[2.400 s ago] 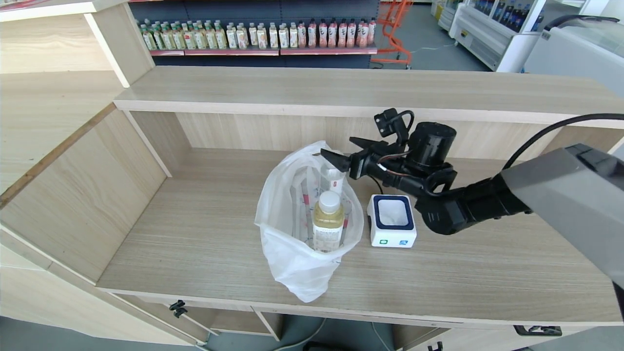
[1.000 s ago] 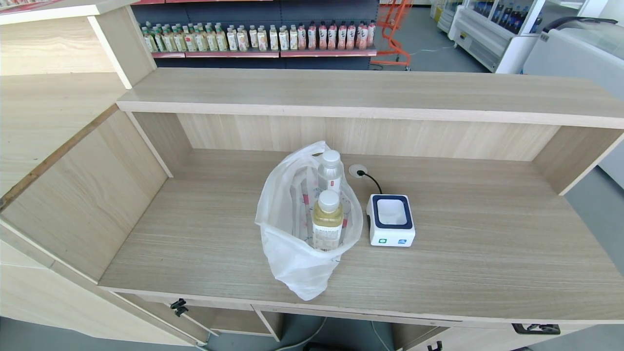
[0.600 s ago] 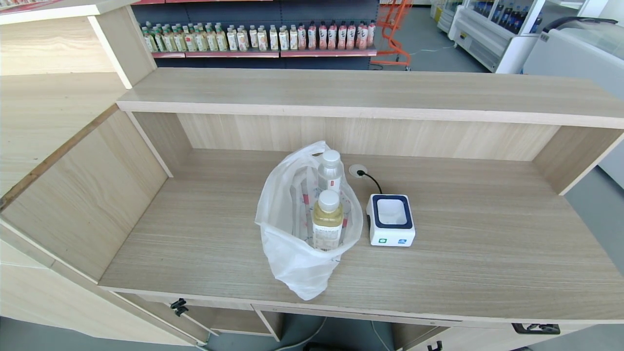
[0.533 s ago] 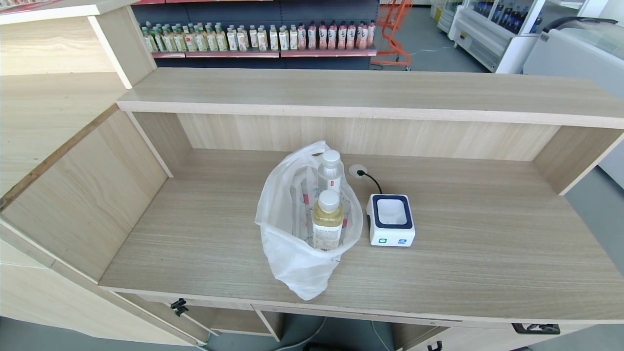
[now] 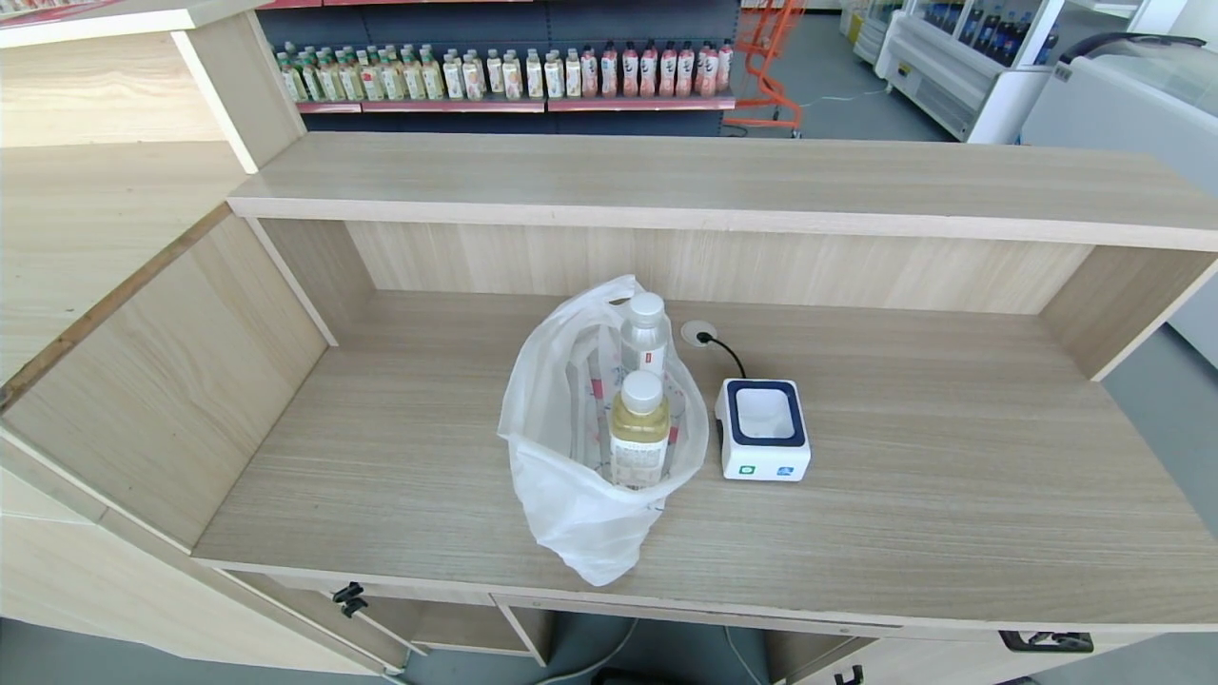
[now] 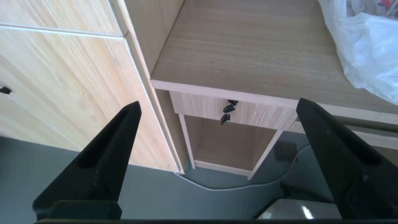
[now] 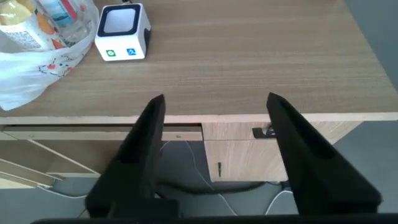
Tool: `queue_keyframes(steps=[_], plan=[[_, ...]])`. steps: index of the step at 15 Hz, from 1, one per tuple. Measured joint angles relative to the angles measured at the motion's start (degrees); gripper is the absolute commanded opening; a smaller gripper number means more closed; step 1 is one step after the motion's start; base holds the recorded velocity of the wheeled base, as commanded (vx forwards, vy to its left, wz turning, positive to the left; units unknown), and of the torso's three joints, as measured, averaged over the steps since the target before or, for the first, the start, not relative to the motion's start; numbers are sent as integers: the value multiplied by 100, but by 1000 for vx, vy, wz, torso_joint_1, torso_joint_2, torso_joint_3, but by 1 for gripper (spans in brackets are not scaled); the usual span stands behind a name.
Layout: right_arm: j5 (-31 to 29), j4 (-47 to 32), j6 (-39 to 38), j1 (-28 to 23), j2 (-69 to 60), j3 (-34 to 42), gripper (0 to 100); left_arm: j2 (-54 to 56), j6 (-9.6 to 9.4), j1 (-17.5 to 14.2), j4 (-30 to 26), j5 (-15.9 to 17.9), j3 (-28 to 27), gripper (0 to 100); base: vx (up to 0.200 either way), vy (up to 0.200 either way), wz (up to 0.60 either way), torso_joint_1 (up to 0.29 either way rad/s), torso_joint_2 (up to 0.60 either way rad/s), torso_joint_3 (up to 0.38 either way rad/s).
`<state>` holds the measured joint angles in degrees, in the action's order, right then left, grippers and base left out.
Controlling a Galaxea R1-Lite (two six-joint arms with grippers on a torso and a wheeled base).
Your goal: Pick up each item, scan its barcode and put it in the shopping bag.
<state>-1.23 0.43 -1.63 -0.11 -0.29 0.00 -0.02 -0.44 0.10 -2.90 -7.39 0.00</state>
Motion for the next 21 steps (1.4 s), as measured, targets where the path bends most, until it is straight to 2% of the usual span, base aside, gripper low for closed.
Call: queue_keyframes(steps=[2, 7, 11, 13, 21], plan=[[1, 0, -2, 0, 0, 0, 0, 0, 1, 0, 1, 0, 0, 100, 0, 0, 0, 0, 0, 0], [1, 0, -2, -11, 2, -2, 0, 0, -7, 1, 0, 2, 0, 100, 0, -200, 0, 4, 0, 2], [0, -2, -4, 0, 7, 0, 0, 0, 0, -5, 1, -2, 0, 100, 0, 0, 0, 0, 0, 0], [1, 0, -2, -10, 7, 0, 0, -5, -10, 1, 1, 2, 0, 100, 200, 0, 0, 2, -2, 9], [0, 0, -4, -5, 11, 0, 0, 0, 0, 0, 1, -2, 0, 100, 0, 0, 0, 0, 0, 0]])
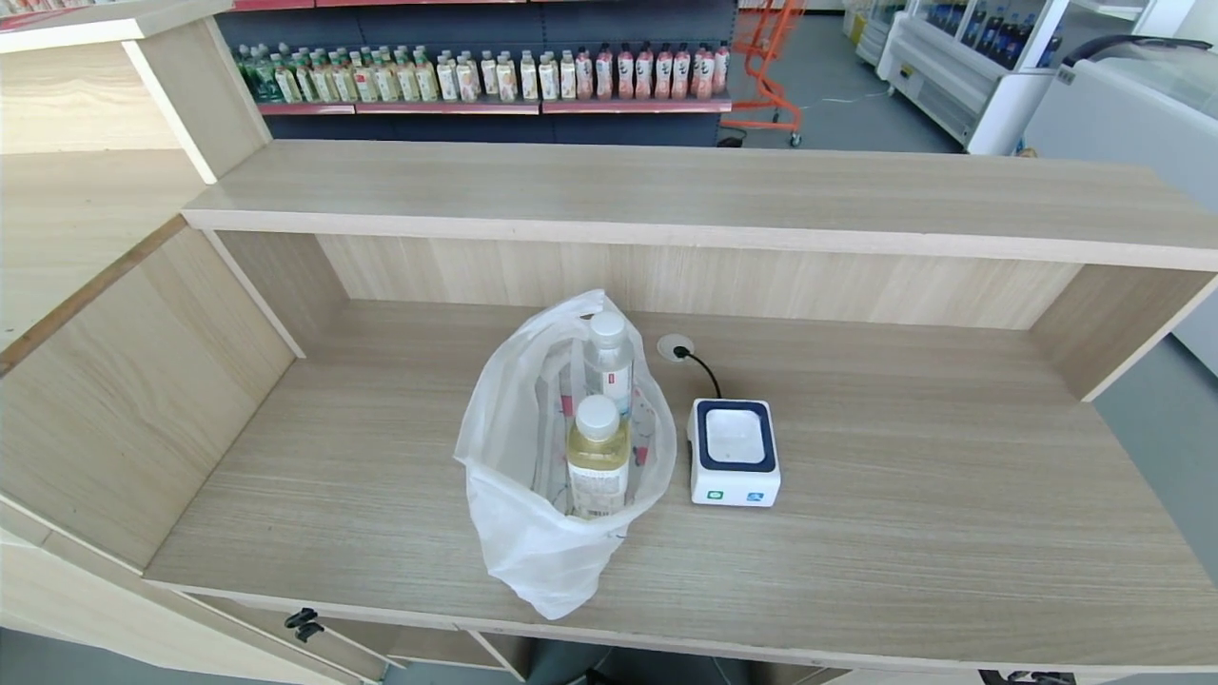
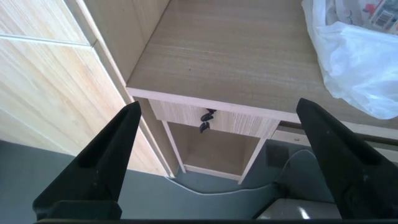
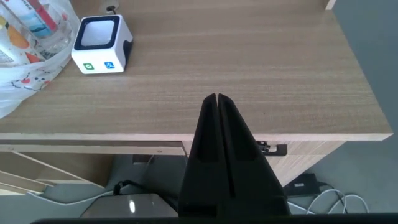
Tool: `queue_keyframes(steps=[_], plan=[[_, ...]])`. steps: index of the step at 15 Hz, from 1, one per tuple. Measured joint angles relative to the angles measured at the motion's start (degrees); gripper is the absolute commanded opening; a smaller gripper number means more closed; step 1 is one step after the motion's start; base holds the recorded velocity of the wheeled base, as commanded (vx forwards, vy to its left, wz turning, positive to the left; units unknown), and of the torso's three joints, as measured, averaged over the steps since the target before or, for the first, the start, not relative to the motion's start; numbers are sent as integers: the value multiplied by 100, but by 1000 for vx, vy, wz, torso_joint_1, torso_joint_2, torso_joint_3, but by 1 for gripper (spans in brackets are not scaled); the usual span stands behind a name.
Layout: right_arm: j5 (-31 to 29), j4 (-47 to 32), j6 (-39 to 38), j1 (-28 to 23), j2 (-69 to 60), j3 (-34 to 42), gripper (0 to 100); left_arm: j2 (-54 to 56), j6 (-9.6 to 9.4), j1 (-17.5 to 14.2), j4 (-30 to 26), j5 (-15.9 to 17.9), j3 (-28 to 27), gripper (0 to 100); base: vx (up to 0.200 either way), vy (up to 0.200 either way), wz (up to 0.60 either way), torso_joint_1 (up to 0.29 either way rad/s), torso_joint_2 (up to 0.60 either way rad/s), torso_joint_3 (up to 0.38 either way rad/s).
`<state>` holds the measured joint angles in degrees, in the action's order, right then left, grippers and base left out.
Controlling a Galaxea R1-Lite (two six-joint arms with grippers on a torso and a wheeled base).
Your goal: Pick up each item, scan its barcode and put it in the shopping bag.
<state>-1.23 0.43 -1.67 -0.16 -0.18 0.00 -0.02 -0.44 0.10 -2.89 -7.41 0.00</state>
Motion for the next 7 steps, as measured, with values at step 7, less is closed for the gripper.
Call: queue_keyframes(steps=[7], plan=[[0, 0, -10, -2, 2, 0, 0, 0, 0, 0, -1, 0, 0, 100, 0, 0, 0, 0, 0, 0]])
